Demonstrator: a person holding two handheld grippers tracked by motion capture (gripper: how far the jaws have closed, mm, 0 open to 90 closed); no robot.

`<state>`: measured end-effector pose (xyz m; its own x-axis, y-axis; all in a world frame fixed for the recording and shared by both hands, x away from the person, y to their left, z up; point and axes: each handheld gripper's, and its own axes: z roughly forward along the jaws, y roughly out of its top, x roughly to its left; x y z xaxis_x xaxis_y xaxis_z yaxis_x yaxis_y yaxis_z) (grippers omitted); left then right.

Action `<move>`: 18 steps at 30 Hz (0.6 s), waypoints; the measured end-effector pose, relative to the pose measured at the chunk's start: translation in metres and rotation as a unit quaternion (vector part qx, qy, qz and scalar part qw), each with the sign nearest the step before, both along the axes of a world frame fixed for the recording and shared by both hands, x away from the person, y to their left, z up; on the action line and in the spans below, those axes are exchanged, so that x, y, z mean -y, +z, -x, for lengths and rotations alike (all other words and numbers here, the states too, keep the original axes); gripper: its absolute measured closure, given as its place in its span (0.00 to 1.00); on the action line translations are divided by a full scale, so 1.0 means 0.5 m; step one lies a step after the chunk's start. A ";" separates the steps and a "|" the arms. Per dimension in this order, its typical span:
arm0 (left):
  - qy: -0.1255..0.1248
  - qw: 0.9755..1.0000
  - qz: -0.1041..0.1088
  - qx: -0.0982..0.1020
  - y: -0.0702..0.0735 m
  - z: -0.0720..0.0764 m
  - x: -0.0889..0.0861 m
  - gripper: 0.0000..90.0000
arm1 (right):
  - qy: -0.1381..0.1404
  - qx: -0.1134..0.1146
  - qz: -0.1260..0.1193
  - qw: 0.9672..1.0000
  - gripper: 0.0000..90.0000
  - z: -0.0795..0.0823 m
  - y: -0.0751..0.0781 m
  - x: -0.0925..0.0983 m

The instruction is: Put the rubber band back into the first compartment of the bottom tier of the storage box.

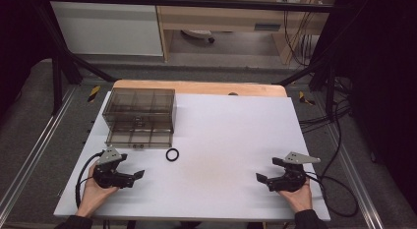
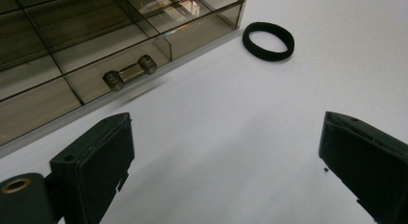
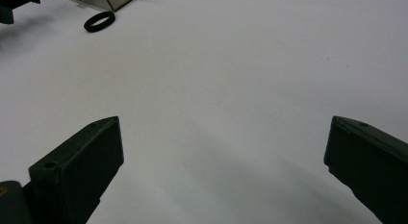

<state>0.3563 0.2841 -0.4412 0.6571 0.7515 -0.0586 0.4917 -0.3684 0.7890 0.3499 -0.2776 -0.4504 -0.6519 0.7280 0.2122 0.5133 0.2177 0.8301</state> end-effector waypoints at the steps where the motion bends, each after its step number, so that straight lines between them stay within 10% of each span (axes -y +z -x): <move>1: -0.001 1.000 0.001 -0.002 -0.001 0.000 0.003 0.05 | 0.000 0.000 0.000 1.000 0.01 0.000 0.000 0.000; 18: -0.008 1.000 -0.005 -0.009 -0.005 -0.006 0.035 0.06 | 0.000 0.001 0.002 1.000 0.01 -0.001 -0.001 0.000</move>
<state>0.3592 0.2667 -0.4435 0.6683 0.7412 -0.0631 0.4993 -0.3840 0.7767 0.3502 -0.2776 -0.4507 -0.6520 0.7293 0.2074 0.5119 0.2215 0.8300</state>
